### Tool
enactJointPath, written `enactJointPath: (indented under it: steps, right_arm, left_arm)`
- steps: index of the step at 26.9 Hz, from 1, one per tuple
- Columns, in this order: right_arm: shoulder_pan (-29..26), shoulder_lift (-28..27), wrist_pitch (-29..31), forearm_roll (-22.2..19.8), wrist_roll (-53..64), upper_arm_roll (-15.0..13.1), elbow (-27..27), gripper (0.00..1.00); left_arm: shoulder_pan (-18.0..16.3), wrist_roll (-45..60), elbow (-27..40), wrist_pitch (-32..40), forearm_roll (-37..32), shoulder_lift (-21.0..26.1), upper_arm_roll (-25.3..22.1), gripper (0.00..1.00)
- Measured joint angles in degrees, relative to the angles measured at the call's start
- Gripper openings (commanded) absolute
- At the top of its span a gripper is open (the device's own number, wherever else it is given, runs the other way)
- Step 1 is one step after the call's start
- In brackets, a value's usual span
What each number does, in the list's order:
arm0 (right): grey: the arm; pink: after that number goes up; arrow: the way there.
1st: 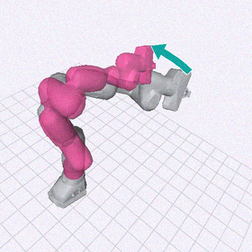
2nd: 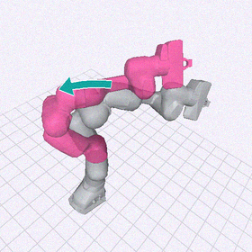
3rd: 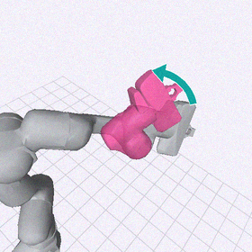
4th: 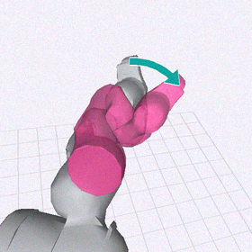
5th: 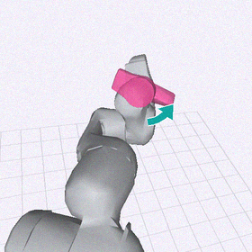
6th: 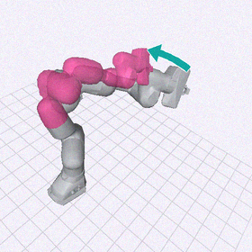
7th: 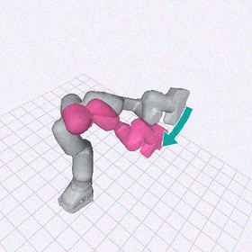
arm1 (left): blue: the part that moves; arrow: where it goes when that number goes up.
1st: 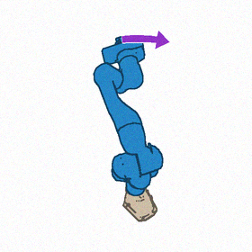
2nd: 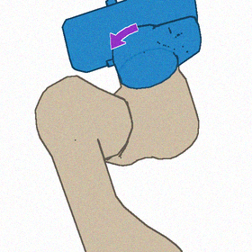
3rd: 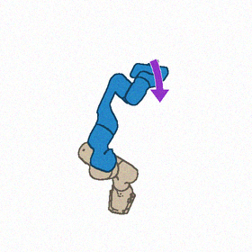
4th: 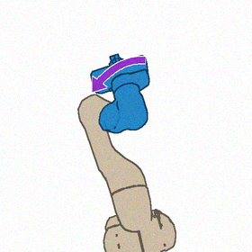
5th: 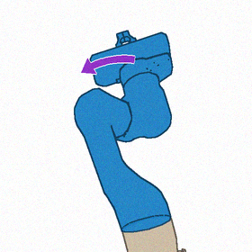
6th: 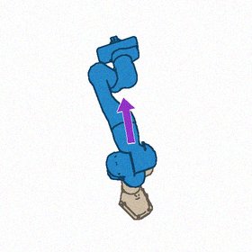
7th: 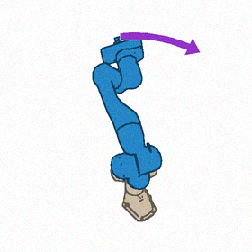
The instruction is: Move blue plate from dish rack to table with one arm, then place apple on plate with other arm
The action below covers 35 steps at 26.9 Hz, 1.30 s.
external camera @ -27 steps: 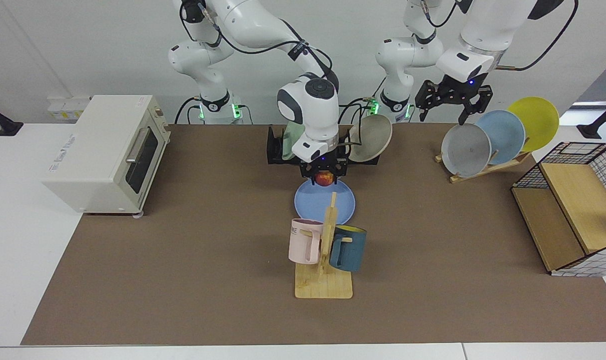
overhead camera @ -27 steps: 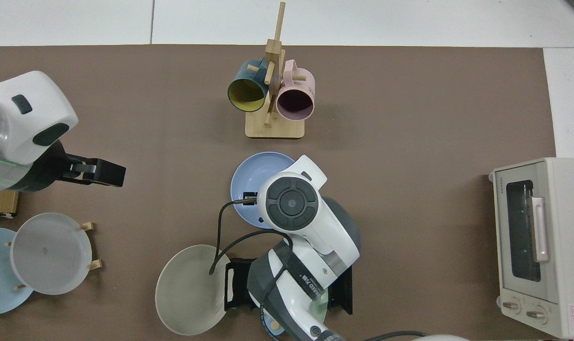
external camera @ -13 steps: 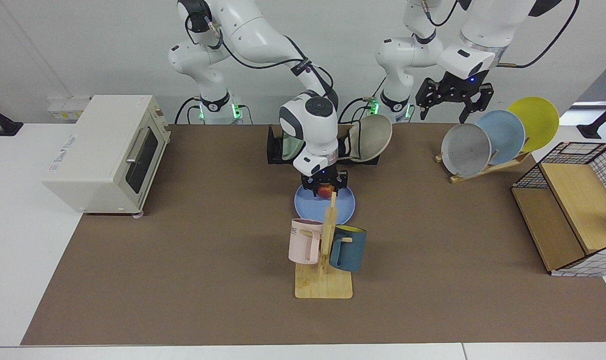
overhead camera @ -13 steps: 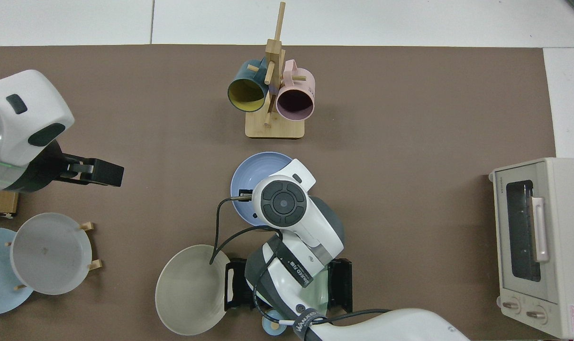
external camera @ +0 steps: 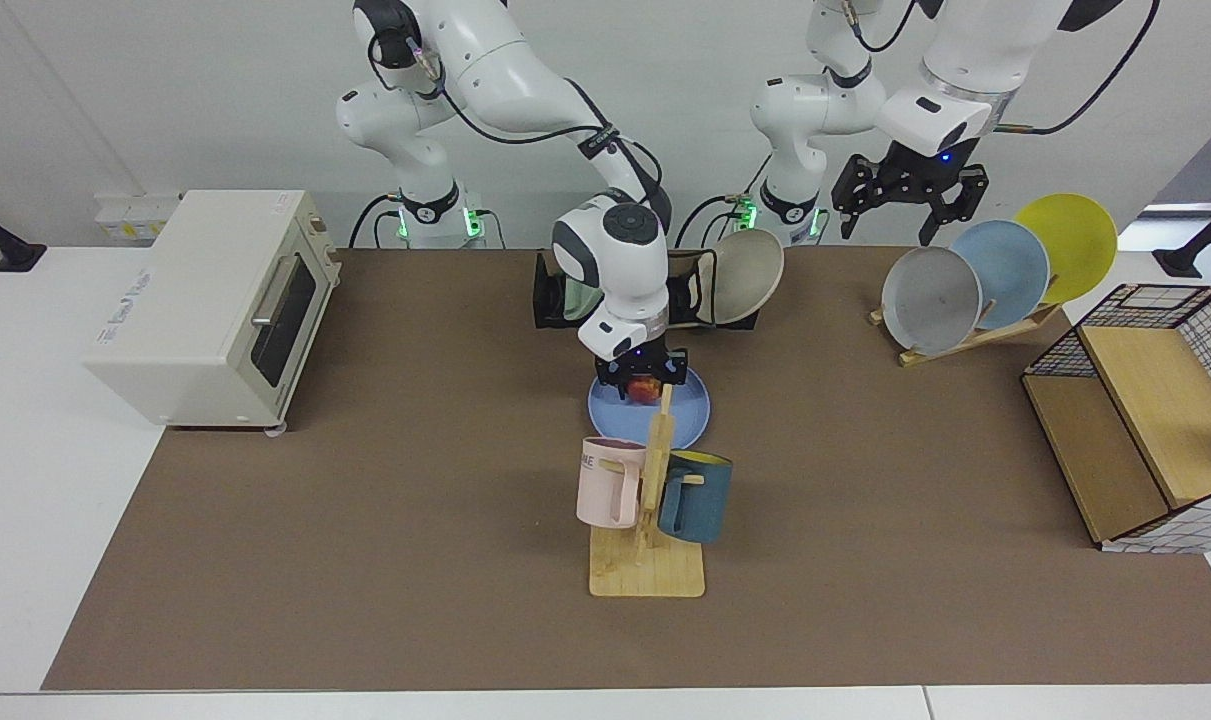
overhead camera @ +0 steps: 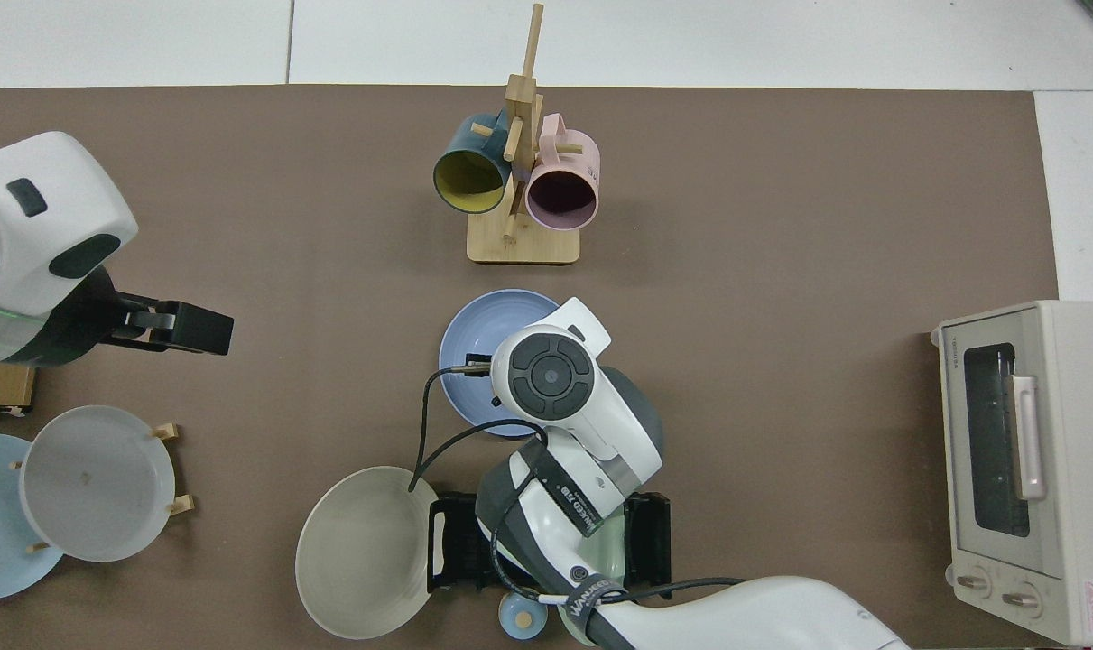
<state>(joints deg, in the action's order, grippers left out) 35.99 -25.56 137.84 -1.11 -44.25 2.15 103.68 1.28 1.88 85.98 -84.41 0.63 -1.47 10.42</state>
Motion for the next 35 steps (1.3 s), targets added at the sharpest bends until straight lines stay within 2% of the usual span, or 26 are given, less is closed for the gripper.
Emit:
enactJointPath:
  steps: [1,10,16,20,35]
  right_arm:
    - [0.0,0.0,0.0,0.0,0.0,0.0,0.0,1.0]
    - [-0.1,0.1,0.5,0.0,0.0,-0.2,-0.3,1.0]
    - [-1.5,2.2,-1.9,-0.4,1.2,-2.5,-1.0,1.0]
    - [-5.7,6.0,-6.8,-0.4,8.1,-3.0,-1.6,1.0]
    - [-26.1,23.6,-32.5,-0.3,42.6,-3.1,-1.8,1.0]
  left_arm:
    - [0.0,0.0,0.0,0.0,0.0,0.0,0.0,1.0]
    - [0.0,0.0,0.0,0.0,0.0,0.0,0.0,1.0]
    - [0.0,0.0,0.0,0.0,0.0,0.0,0.0,1.0]
    - [0.0,0.0,0.0,0.0,0.0,0.0,-0.1,1.0]
    - [0.0,0.0,0.0,0.1,0.0,0.0,-0.1,1.0]
